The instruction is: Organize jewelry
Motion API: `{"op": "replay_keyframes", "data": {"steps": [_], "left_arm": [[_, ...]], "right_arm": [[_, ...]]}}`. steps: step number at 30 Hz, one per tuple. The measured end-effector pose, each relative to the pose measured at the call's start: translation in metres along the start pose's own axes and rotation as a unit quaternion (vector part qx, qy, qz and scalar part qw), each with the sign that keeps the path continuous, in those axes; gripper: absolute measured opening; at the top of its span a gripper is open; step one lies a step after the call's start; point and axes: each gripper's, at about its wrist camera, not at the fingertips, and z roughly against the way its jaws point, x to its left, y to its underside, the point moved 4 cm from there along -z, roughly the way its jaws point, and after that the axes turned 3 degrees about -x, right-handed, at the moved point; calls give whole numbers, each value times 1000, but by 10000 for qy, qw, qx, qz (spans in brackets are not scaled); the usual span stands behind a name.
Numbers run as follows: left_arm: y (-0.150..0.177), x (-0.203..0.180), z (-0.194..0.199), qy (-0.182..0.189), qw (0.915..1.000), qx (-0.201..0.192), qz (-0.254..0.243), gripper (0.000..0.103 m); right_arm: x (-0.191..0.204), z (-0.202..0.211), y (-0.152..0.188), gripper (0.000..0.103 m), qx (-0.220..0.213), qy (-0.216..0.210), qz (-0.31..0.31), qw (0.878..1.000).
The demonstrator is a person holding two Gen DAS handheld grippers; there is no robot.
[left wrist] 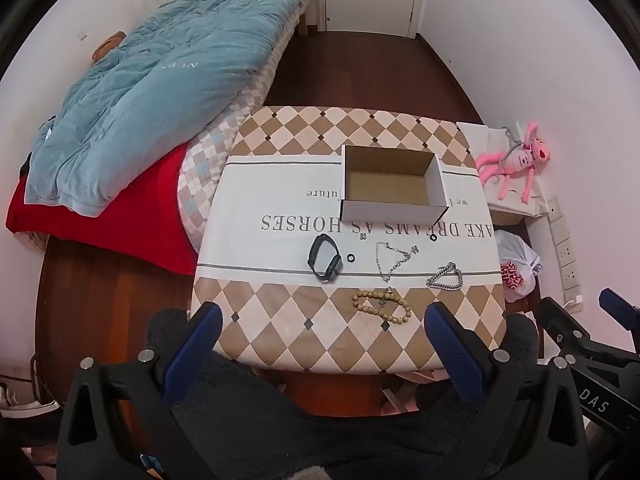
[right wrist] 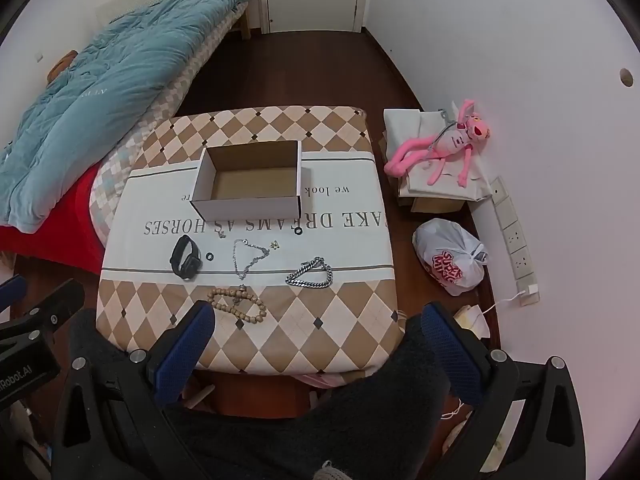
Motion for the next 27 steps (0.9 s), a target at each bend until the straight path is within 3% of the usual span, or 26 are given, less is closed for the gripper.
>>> {"op": "replay_keyframes", "data": {"steps": [27], "left_arm": [[-4, -3, 9, -10, 9998, -192, -87, 103]], "right_arm": [[-2, 9, -5, 103, -101, 90, -5, 9999]]}}
